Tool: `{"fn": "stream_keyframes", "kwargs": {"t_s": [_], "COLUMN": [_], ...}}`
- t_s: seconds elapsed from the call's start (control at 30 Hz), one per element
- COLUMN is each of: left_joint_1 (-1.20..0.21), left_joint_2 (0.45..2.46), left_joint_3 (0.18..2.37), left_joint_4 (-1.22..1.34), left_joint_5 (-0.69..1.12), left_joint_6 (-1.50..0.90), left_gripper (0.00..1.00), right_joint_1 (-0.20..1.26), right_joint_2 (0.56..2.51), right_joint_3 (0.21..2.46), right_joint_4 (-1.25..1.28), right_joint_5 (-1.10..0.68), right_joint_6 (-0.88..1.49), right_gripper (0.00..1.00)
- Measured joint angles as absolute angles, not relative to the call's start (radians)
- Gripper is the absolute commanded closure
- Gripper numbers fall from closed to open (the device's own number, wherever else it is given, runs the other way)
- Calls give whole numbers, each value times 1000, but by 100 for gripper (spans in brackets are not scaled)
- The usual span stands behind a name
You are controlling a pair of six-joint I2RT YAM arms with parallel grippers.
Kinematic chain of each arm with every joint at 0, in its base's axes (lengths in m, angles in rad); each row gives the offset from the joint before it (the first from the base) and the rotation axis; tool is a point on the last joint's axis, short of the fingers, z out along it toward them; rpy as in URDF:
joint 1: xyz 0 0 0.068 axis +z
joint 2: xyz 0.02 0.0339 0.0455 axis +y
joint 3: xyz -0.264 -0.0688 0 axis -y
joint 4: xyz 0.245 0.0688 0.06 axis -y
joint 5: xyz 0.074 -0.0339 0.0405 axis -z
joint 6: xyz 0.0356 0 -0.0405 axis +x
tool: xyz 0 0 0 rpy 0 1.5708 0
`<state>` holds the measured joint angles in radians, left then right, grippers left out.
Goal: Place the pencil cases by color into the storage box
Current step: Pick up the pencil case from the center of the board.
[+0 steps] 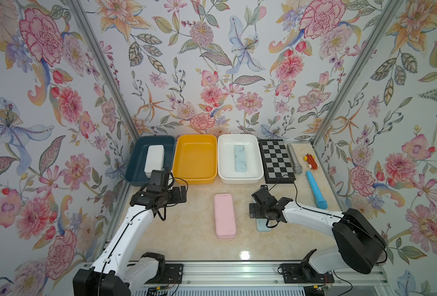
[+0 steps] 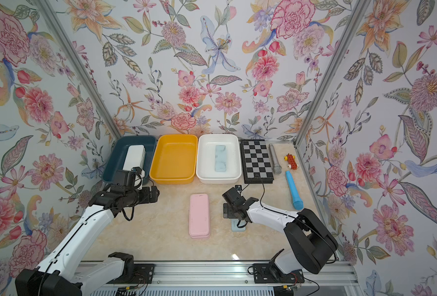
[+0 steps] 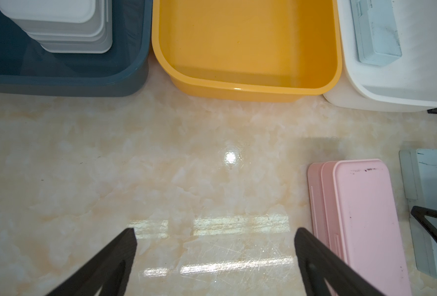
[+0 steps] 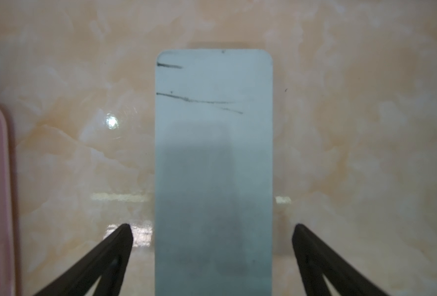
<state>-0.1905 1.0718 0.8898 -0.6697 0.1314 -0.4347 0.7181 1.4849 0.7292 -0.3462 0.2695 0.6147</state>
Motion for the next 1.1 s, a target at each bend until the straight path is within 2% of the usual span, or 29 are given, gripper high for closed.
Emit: {"fn": "stream_keyframes", "kwargs": {"t_s": [0.23, 0.47, 0.73, 0.87, 1.1], "left_joint_1": [-190, -190, -208, -219, -224], "left_joint_2": [1077, 1080, 1151, 1152, 1131], "left_joint_3": [890, 889, 864, 855, 855], "left_joint_4": [-667, -666, -621, -595, -563], "left_joint_5": [149, 167, 380, 499, 638], "left_joint_6": [-434, -430, -397, -381, -355], "left_gripper": [2, 2, 2, 2, 1], "right_joint_1": [719, 719, 719, 719, 721], "right_joint_2": [1497, 1497, 1496, 1496, 1477], "right_joint_3": [712, 698, 695, 694, 698], "right_joint_4": [-323, -321, -310, -300, -312], "right_joint_5": [269, 258, 247, 242, 222], "right_joint_6": [614, 590, 580, 572, 556], "right_gripper": [13, 35, 59, 64, 65]}}
